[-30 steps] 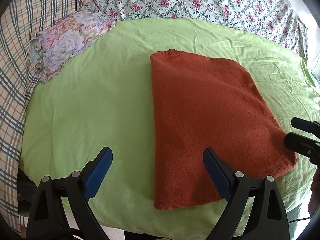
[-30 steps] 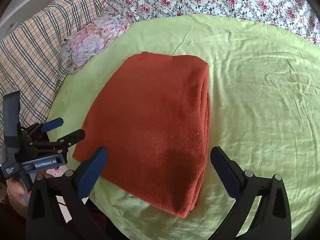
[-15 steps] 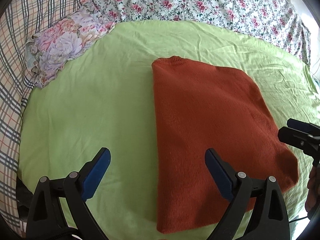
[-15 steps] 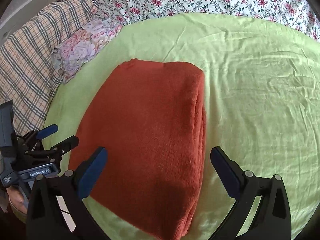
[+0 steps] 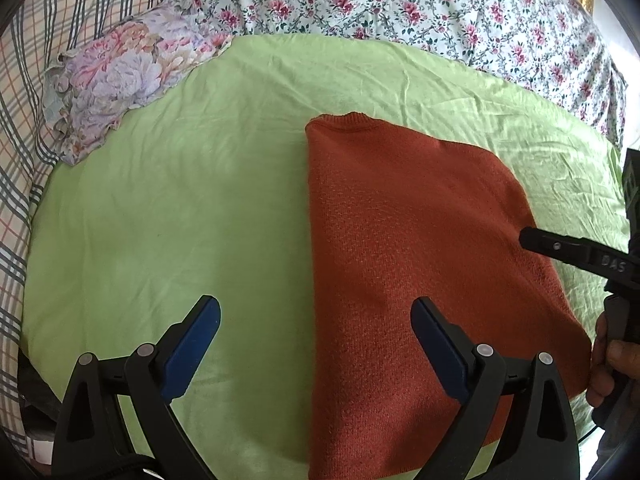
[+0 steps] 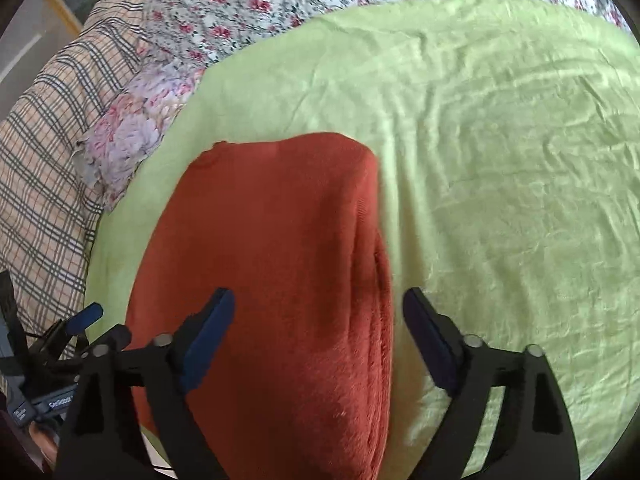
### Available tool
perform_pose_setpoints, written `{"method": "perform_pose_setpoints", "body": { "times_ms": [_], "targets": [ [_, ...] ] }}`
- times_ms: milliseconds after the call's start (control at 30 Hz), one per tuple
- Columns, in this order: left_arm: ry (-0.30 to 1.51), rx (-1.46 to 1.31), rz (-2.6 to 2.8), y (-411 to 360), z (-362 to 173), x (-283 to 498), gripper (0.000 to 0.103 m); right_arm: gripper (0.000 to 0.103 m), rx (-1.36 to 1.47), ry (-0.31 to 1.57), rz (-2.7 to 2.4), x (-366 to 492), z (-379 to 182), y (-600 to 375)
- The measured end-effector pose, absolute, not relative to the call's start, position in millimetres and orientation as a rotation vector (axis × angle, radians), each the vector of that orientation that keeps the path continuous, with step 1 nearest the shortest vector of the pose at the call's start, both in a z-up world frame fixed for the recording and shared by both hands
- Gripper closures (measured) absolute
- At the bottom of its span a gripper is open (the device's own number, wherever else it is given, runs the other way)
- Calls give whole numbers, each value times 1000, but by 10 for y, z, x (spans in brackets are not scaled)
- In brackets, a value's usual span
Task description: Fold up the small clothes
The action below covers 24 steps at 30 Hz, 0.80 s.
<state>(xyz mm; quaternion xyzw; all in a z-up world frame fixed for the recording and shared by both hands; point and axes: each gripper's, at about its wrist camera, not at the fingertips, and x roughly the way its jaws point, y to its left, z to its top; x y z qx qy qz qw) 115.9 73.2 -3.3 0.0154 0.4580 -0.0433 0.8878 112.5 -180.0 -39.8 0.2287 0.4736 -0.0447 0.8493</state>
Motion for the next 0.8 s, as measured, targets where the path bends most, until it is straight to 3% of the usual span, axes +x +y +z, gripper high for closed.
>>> {"method": "perform_pose_setpoints", "body": {
  "times_ms": [67, 133, 167, 200, 433, 567, 667, 800],
  "targets": [
    [951, 25, -91, 733, -27, 1159, 7, 31, 477, 1008, -98, 1154, -430, -1808],
    [950, 22, -95, 723, -16, 1150, 7, 63, 467, 1027, -94, 1179, -480, -1810],
    [948, 23, -99, 714, -7, 1140, 7, 86, 461, 1036, -98, 1190, -498, -1819],
    [944, 24, -101, 709, 2, 1128, 7, 90, 442, 1029, -122, 1179, -477, -1839],
    [952, 31, -115, 659, -27, 1078, 6, 90, 401, 1042, -155, 1138, -526, -1892],
    [938, 41, -124, 651, 3, 1020, 6, 68, 397, 1017, -186, 1059, -398, -1862],
    [936, 41, -129, 648, 14, 975, 6, 64, 404, 988, -174, 953, -268, -1842],
    [936, 38, -136, 629, 23, 889, 6, 47, 416, 959, -139, 770, -121, -1747]
  ]
}}
